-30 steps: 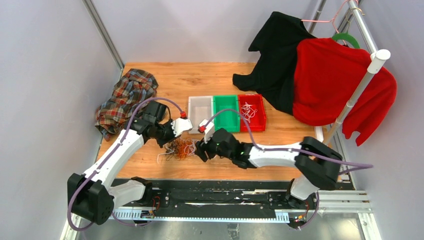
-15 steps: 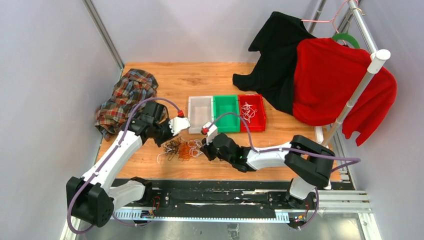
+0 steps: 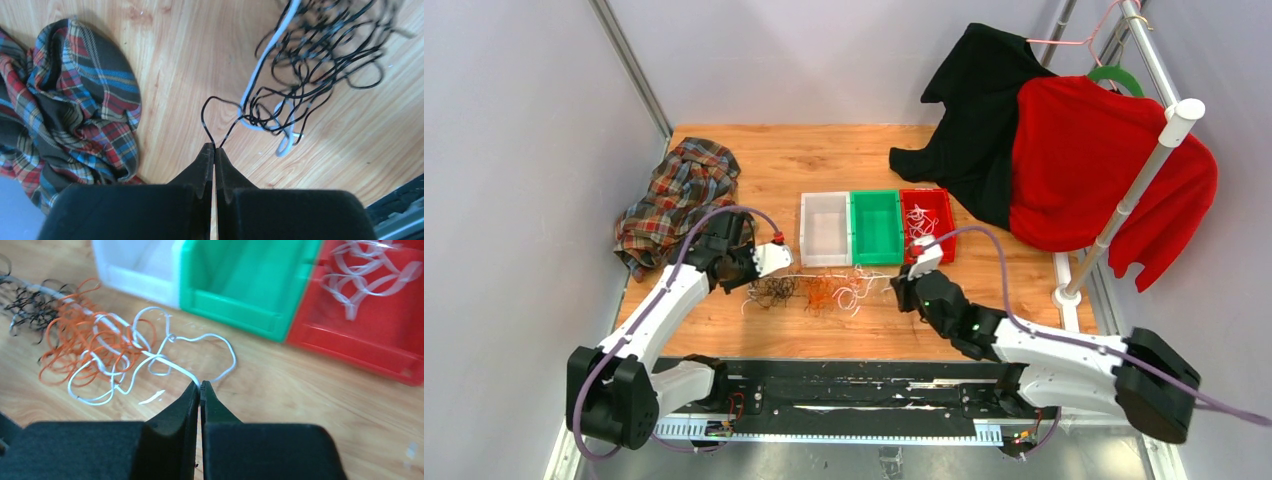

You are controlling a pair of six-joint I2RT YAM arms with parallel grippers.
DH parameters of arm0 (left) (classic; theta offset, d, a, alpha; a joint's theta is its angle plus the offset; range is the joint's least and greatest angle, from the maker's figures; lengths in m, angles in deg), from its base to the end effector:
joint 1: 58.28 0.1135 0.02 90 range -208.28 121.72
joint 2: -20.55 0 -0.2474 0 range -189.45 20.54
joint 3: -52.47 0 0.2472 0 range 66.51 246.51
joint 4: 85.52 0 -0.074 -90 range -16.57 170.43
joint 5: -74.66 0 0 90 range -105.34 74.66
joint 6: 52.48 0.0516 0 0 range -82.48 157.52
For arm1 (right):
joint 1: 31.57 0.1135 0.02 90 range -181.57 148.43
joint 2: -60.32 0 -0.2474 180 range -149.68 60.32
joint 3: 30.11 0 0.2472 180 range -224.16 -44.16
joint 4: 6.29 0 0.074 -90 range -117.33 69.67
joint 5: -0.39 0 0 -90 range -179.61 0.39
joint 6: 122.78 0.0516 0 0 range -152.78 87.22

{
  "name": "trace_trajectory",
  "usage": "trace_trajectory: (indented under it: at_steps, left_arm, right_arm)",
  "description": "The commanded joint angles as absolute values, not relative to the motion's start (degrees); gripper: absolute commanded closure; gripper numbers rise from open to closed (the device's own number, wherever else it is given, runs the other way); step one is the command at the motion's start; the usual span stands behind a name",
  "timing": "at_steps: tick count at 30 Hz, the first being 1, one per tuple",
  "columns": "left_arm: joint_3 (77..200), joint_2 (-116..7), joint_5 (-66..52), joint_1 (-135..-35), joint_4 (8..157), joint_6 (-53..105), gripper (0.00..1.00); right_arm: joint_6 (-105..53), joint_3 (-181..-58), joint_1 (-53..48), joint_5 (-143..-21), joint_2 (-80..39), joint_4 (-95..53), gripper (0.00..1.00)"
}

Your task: Untangle the cables

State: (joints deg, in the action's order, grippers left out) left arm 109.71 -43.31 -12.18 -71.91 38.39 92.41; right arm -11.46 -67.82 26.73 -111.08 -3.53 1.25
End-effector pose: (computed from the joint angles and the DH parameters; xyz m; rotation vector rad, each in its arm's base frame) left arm 0.2074 -0.0532 0.1955 1.5192 2.1986 0.1596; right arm 0.1467 0.2015 0.1877 -0.3569 1.8828 0.5970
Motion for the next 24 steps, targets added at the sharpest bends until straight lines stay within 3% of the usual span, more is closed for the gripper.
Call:
trace_trajectory:
  at_steps: [1, 11, 24]
  left_arm:
    - [109.05, -41.64, -16.63, -69.09, 40.52, 98.08, 0.99]
    - [96.17, -39.18, -26.16, -66.88, 47.58, 112.70, 0.99]
    - [88.83, -38.67, -29.36, -62.97, 53.73, 120.18, 0.99]
  right_arm:
    - [-6.90, -66.68, 23.02, -124.62, 6.34, -12.77, 0.99]
    - [-10.37, -74.15, 4.66, -128.14, 26.03, -30.22, 0.99]
    - [-18.14, -86.41, -4.42, -128.13, 29.48, -32.11, 0.99]
